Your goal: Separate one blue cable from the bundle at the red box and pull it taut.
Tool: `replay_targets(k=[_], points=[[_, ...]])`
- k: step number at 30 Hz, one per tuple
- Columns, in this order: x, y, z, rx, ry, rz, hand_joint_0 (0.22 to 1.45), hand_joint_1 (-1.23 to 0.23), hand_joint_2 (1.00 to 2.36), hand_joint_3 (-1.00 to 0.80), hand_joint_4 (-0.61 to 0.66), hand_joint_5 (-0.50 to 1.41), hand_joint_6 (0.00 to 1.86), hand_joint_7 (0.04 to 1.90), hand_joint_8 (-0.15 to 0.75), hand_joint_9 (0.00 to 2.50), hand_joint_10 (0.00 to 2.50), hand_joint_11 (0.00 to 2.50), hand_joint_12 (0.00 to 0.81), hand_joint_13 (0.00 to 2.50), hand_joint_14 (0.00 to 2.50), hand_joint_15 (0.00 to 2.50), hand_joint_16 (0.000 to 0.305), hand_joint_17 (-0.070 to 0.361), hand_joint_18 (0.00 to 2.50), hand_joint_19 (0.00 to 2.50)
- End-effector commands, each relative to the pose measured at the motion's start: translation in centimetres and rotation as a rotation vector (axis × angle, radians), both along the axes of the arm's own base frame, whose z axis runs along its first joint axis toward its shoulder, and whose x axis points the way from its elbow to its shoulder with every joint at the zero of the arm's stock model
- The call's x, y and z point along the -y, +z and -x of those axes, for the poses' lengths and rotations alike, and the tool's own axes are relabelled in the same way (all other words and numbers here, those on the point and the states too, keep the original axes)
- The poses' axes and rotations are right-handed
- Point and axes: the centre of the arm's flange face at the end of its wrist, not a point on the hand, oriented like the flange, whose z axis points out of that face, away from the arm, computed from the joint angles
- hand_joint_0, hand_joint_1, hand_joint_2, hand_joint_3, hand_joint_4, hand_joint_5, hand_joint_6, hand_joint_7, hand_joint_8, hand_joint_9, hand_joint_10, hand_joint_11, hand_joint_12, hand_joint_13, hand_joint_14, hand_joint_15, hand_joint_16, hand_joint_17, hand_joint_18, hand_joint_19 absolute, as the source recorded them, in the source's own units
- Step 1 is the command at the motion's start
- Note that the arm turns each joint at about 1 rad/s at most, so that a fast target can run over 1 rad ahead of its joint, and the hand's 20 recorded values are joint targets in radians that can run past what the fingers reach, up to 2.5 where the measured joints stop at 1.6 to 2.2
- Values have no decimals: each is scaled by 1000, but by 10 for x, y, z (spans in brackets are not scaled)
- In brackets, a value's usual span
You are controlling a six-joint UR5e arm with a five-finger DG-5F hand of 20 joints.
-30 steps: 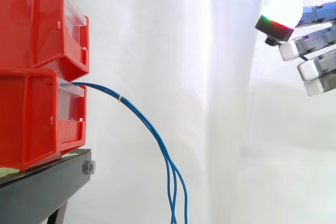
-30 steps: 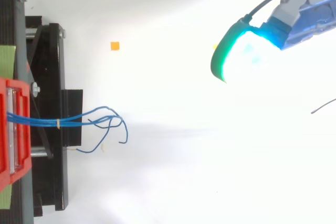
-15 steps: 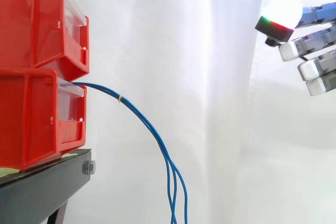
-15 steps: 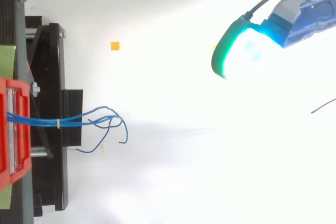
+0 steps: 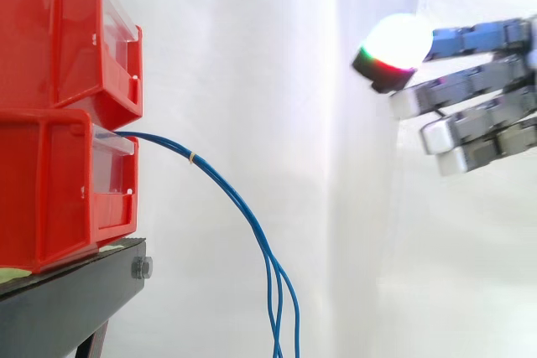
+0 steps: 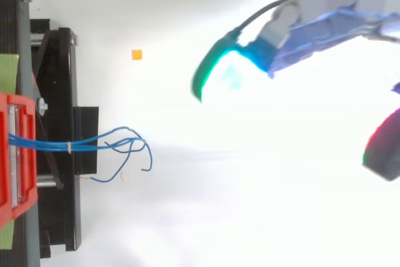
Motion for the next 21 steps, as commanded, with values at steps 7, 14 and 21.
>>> replay_targets(k=[7, 14, 21], points=[[-10, -41, -52, -40, -12, 8, 494, -564, 1000, -500, 92, -221, 501, 691, 198, 500, 11, 363, 324, 589, 16, 436, 55, 124, 350, 509], [-15, -47, -61, -15, -56, 53, 497, -568, 1000, -500, 102, -218, 501, 693, 205, 533, 11, 377, 323, 605, 16, 443, 55, 123, 368, 517], [-21, -78, -78, 1, -67, 83, 498, -567, 1000, -500, 110, -216, 501, 687, 208, 544, 11, 384, 324, 614, 19, 444, 55, 123, 377, 526]])
